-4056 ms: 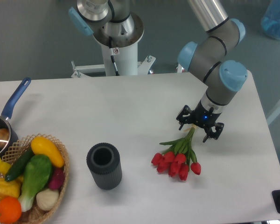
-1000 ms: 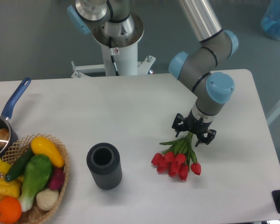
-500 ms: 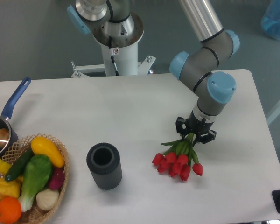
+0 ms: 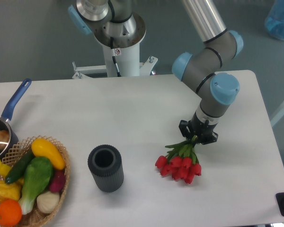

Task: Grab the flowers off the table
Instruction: 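Lift the gripped tulip bundle up off the table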

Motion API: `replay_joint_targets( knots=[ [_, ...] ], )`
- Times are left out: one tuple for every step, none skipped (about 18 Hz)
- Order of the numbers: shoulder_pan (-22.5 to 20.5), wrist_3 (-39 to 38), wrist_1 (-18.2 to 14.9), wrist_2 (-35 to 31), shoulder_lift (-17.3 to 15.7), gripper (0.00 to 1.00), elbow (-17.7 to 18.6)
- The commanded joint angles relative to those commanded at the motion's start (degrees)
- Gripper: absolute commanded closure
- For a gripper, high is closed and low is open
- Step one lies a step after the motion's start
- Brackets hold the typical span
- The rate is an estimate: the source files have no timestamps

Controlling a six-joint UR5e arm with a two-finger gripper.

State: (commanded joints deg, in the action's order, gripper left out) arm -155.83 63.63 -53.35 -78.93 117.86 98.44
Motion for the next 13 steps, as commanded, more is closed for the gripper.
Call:
replay_joint_targets(
  knots=[
    [0.00,-0.09,0.00,0.00,-0.09,0.76,-0.26],
    [-0.09,-0.09,0.00,0.00,-0.09,0.76,-0.44],
    [-0.09,0.00,0.00,0.00,-0.18,0.76,-0.61],
    [-0.17,0.00,-0.09,0.09,-0.35,0.76,-0.88],
    [-0.35,0.00,-0.17,0.26,-0.53,0.76,-1.14],
    [-0.44,0.00,-0.35,0.26,-0.88,0.76,-1.32],
    [-0.61,0.09,-0.44,0.35,-1.23,0.76,-1.41],
    [-0.62,0.09,-0.53,0.35,-1.58,0.76,-1.41],
    [-0.70,0.09,-0.53,0.44,-1.67,0.76,-1.49],
    [-0.88,0.09,-0.53,0.87,-1.84,0.76,-1.67],
    [-0.97,0.09,-0.53,1.57,-2.19,0.78,-2.19],
    [-1.05,0.09,-0.53,2.80,-2.37,0.79,-2.63],
    [-1.40,0.09,-0.53,4.12,-2.46,0.79,-2.99]
  ],
)
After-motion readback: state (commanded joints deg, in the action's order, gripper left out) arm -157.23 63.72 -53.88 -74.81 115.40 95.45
